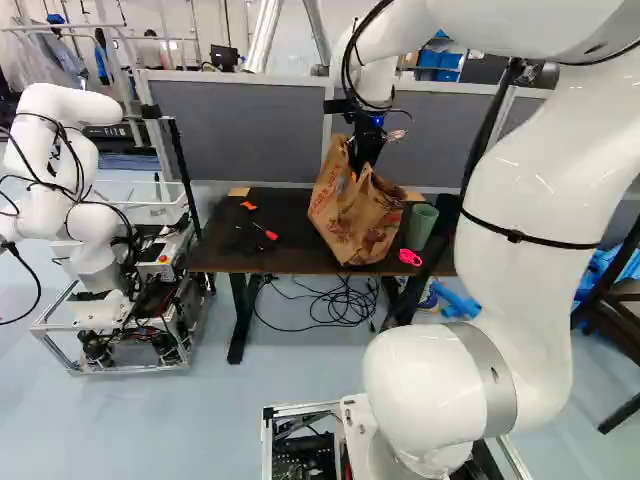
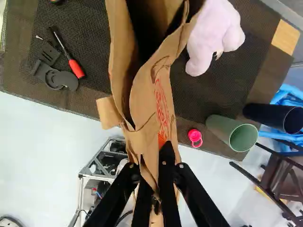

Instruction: Pick up the bag on the ground and place it on the table

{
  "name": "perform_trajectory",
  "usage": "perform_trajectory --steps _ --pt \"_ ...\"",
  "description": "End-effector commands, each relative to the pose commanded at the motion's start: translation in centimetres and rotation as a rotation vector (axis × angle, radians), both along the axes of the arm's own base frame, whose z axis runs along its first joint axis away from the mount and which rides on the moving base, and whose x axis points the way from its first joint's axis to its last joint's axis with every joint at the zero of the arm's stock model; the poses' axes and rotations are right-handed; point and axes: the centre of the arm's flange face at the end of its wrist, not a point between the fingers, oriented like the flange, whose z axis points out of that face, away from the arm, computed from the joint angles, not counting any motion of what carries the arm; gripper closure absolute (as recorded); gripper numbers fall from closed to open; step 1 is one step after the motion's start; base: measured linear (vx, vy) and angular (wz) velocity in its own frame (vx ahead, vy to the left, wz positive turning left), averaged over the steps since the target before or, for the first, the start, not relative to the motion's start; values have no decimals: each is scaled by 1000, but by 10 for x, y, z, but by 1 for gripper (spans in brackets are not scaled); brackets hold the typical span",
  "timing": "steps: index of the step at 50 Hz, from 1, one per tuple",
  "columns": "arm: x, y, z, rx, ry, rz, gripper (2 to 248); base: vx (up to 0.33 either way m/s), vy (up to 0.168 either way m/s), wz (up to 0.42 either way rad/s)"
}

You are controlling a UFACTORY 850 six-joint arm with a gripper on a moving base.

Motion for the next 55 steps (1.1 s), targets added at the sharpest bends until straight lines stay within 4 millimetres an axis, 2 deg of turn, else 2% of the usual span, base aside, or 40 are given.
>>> perform_trajectory --steps 23,55 --pt "20 31 -1 -94 -6 121 229 0 0 0" --pt "42 57 -40 -159 44 216 229 0 0 0"
